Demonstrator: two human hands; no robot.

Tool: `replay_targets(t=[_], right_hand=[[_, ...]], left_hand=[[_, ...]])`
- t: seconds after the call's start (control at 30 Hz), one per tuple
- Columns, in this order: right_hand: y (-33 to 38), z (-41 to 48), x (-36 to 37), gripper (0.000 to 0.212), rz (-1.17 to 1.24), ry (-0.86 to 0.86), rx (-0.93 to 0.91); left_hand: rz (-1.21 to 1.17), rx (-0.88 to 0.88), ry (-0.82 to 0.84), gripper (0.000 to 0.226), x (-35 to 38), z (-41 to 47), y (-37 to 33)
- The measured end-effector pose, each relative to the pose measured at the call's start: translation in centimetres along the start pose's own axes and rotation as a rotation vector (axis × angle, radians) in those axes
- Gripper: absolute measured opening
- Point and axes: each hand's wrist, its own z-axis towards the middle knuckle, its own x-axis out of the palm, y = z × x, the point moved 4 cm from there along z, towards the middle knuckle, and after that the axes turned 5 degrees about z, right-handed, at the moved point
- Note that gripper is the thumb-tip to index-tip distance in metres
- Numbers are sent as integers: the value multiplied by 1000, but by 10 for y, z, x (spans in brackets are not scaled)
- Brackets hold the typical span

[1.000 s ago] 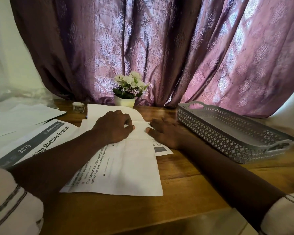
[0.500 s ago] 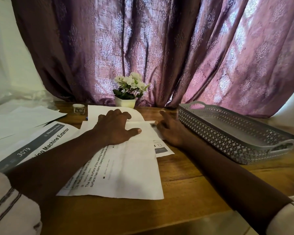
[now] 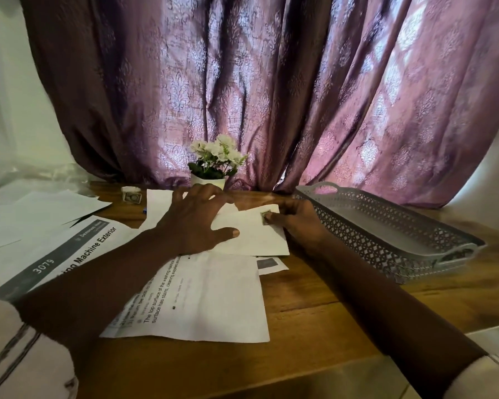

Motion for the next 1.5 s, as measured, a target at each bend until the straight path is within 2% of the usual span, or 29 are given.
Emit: replay_targets(t=[0.03,0.13,0.2,0.3,0.4,0.5,0.6,0.67,0.73,0.83,0.93,1.0,1.1,1.17,1.2,1.3,1.37,1.4,1.47,1.5], right_hand=[[5,-5,-4,21,-72,-41,-51],[32,-24,-16,22,-563,-212,-353],[52,-44,-29,25,-655,-354,-477],[81,-64,-63,19,-651,-504,-553],[100,-73,-113,35,-523,-619,-424],[108,-79,-156,26,-250,-740,-222],[114,-83,-182,22,-108,-823,-156],[111,-82,-198,14,-144,-873,-83],[101,-77,-210,7,-324,-903,20],[89,-69,-212,19,-712,-762,200],[89,-62,-195,14,-1063,-481,343],[88,-60,-183,26,-1262,-347,434],[82,-60,-174,40,-1468,-292,489],[81,-59,-168,43,-1568,-308,450],[85,-57,-163,44,-1599,-368,357],[97,-55,-127,40,-1631,-515,-117],[100,-59,-84,35,-1408,-415,-449],[99,-61,-63,32,-1251,-305,-507],[88,-59,-18,29,-985,-19,-439],[81,-57,4,29,-947,124,-402]], left_hand=[[41,39,-68,68,-6,1,-8],[85,116,-255,60,-22,-2,-35],[79,193,-327,58,-29,-8,-53],[62,331,-353,55,-33,-12,-67],[15,392,-297,51,-27,-15,-70],[24,448,-263,48,-15,-15,-70],[-21,424,-179,48,-6,-12,-65],[-67,371,-93,54,-2,-11,-62],[-90,329,-22,57,2,-11,-59],[-124,275,75,53,7,-8,-58],[-162,234,130,78,9,-8,-55],[-180,214,145,90,10,-8,-54],[-189,204,167,91,11,-8,-55],[-191,214,179,89,11,-8,-56],[-181,218,192,84,11,-7,-57],[-145,218,165,54,5,-8,-57],[-109,274,56,49,-8,-8,-57],[-104,292,4,52,-16,-7,-54],[-87,248,-24,57,-28,-3,-36],[-68,210,-9,57,-31,1,-25]])
